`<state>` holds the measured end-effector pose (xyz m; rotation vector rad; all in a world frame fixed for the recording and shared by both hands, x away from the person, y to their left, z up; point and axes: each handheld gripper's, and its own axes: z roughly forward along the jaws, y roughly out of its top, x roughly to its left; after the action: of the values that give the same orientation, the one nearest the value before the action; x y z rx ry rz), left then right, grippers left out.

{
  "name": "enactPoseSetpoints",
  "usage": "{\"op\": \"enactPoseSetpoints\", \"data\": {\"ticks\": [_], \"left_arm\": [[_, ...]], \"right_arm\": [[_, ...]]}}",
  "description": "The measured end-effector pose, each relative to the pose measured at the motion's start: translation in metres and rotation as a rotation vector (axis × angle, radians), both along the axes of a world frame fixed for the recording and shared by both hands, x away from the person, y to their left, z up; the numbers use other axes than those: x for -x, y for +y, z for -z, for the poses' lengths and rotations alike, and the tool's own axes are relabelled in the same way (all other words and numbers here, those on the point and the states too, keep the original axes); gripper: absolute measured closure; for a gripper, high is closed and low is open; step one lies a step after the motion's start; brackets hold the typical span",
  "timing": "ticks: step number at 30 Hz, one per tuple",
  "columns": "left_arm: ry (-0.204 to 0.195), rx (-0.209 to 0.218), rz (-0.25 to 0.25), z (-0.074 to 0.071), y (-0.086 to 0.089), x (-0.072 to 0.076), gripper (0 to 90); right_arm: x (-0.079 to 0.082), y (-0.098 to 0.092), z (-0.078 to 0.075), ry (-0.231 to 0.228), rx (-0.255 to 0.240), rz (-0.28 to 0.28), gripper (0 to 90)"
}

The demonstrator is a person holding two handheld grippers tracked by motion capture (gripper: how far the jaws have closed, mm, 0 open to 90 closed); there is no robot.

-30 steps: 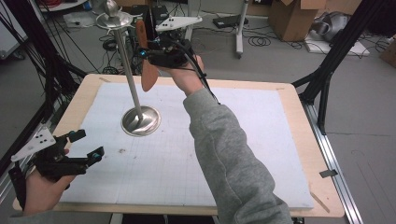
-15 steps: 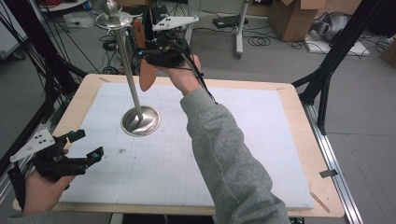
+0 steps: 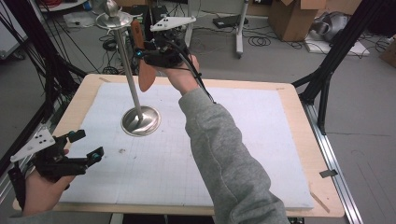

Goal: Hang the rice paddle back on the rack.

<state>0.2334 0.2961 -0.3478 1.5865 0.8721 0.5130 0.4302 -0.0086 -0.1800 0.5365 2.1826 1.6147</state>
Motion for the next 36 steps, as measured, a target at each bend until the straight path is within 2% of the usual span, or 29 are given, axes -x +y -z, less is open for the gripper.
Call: {"op": "enactPoseSetpoints", "data": {"ticks": [17,36], "left_arm": [[0.005,0.005,0.005,0.0003,0.0003,0.0000,2.4],[-0.002,0.012,0.001,-0.0005,0.0036,0.0013,2.4]], "right_arm": [[-0.0021,0.0031,0.0032,0.003,0.017,-0.006,64.6],[-0.0013,0.0003,0.0072,-0.006,-0.013,-0.018,62.5]]}}
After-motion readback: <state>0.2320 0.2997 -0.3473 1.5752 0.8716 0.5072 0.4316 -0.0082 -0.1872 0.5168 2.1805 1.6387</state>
